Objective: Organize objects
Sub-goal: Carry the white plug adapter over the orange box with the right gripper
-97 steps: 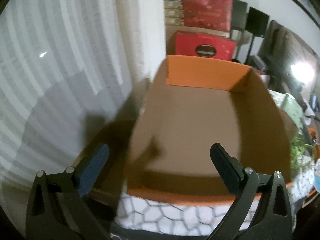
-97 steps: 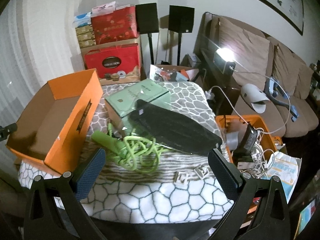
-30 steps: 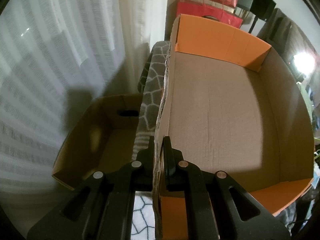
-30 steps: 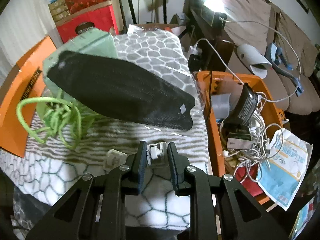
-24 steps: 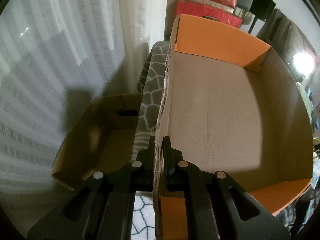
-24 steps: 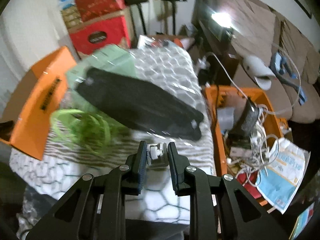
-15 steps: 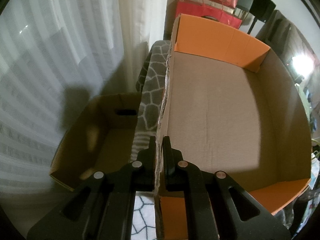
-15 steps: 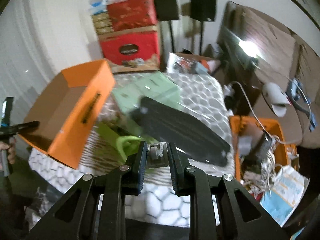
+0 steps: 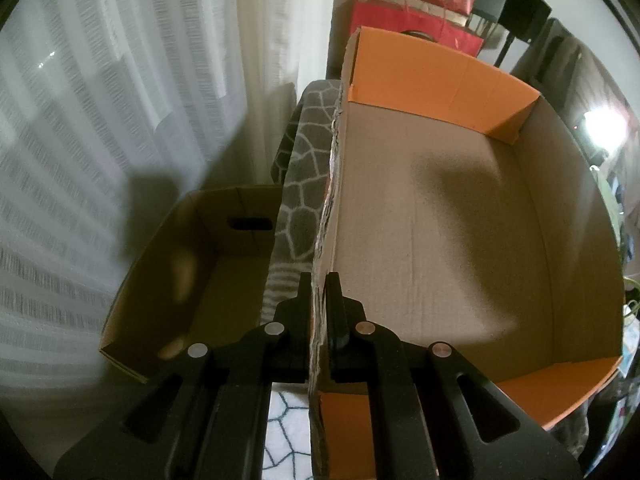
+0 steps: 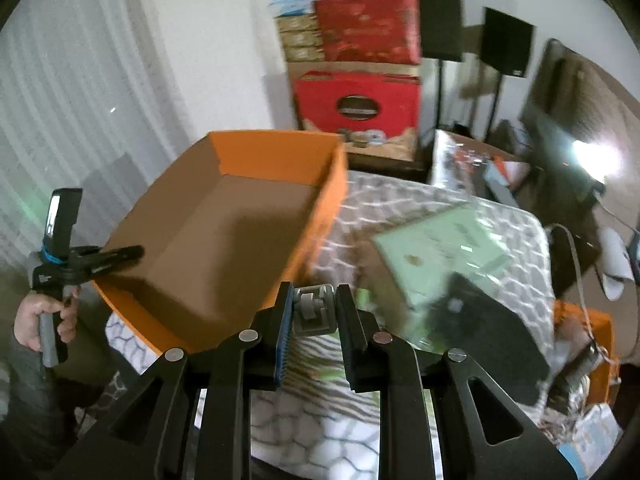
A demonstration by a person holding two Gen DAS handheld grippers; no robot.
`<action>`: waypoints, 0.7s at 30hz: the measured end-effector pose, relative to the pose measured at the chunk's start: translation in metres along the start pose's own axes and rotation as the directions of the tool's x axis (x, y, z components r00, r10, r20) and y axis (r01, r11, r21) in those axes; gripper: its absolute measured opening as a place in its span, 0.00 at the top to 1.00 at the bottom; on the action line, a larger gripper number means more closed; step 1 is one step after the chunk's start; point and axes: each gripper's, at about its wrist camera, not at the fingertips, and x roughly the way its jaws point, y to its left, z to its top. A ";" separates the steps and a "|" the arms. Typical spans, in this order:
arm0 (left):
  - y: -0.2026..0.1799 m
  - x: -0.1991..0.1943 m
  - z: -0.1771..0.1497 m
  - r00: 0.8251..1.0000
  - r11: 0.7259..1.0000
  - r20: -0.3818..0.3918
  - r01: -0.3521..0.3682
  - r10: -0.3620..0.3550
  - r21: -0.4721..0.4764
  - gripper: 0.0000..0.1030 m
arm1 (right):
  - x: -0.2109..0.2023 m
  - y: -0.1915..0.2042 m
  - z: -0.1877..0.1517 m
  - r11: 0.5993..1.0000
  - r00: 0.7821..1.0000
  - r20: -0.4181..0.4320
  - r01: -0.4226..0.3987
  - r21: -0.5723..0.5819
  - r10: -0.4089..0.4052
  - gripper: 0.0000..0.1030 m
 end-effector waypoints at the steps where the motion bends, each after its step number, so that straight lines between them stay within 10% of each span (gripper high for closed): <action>1: 0.000 0.000 0.000 1.000 1.000 0.000 0.000 0.000 0.000 0.95 | 0.007 0.007 0.003 1.000 1.000 -0.010 -0.008 -0.012 0.008 0.80; 21: 0.000 0.000 0.000 1.000 1.000 -0.001 -0.001 0.001 -0.002 0.95 | 0.098 0.064 0.010 0.993 0.982 -0.184 -0.063 -0.105 0.043 0.76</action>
